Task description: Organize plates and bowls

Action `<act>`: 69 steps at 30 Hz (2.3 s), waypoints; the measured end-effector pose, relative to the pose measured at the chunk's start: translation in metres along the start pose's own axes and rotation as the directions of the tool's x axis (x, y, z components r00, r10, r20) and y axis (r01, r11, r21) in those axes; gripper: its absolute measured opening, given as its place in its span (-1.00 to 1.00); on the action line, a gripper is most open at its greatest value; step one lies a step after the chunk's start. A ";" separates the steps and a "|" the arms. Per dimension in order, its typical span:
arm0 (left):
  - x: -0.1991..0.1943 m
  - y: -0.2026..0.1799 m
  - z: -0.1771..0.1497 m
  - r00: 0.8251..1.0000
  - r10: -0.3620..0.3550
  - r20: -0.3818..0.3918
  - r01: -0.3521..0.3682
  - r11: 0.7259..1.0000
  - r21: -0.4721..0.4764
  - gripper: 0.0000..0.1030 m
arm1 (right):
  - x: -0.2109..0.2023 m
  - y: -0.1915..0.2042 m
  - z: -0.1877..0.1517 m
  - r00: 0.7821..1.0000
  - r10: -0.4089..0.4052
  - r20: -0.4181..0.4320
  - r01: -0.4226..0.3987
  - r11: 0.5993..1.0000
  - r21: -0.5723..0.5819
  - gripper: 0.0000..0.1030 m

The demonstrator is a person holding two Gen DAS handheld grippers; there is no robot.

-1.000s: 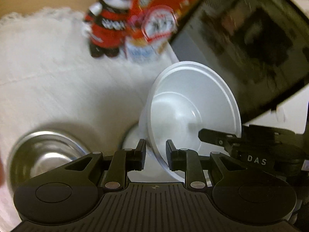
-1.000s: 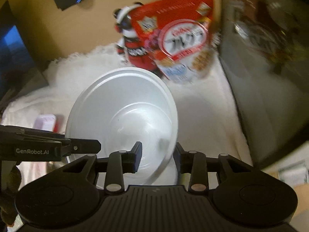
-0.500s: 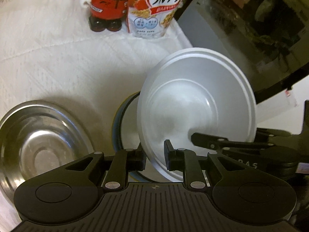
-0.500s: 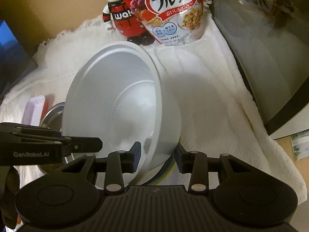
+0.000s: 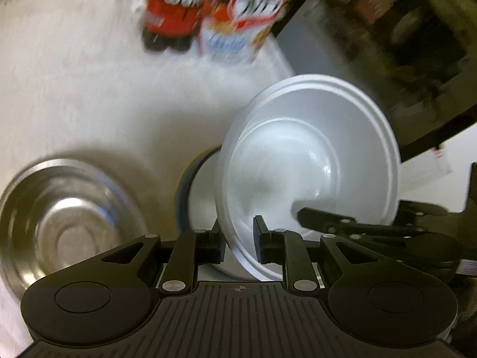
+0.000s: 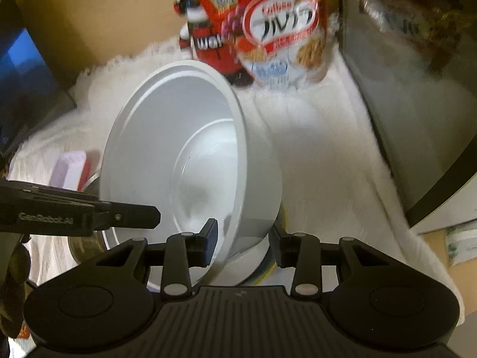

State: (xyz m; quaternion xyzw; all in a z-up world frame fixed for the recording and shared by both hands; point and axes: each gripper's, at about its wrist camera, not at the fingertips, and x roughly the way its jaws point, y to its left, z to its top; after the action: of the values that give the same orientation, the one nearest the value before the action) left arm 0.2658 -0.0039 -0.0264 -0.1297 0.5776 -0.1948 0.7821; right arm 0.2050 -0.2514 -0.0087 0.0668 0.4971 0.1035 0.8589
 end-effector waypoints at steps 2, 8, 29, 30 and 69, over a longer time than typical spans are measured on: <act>0.007 0.003 -0.003 1.000 0.009 -0.029 -0.009 1.000 -0.014 -0.60 | 0.005 0.000 -0.001 1.000 -0.003 -0.016 0.003 1.000 -0.005 -0.22; -0.002 0.000 -0.004 0.999 0.043 0.000 -0.043 0.999 -0.006 -0.56 | 0.002 -0.005 0.003 1.000 -0.007 -0.007 0.007 1.000 0.001 -0.03; 0.011 0.025 0.003 0.994 0.112 0.008 -0.112 0.993 -0.023 -0.46 | 0.038 -0.010 0.014 0.998 -0.055 -0.026 0.055 0.998 0.011 0.34; 0.011 0.025 0.003 0.994 0.110 0.008 -0.110 0.994 -0.022 -0.46 | 0.039 -0.009 0.013 0.998 -0.051 -0.031 0.052 0.999 0.006 0.34; -0.008 0.020 -0.020 0.992 0.040 0.120 -0.053 0.992 0.111 -0.52 | 0.039 -0.005 -0.022 0.965 -0.230 0.126 0.219 0.971 0.100 0.41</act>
State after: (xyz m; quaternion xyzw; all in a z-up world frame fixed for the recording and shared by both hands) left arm 0.2473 0.0183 -0.0340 -0.0827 0.5214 -0.2012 0.8251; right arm 0.2059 -0.2459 -0.0535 0.0535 0.4456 -0.0206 0.8934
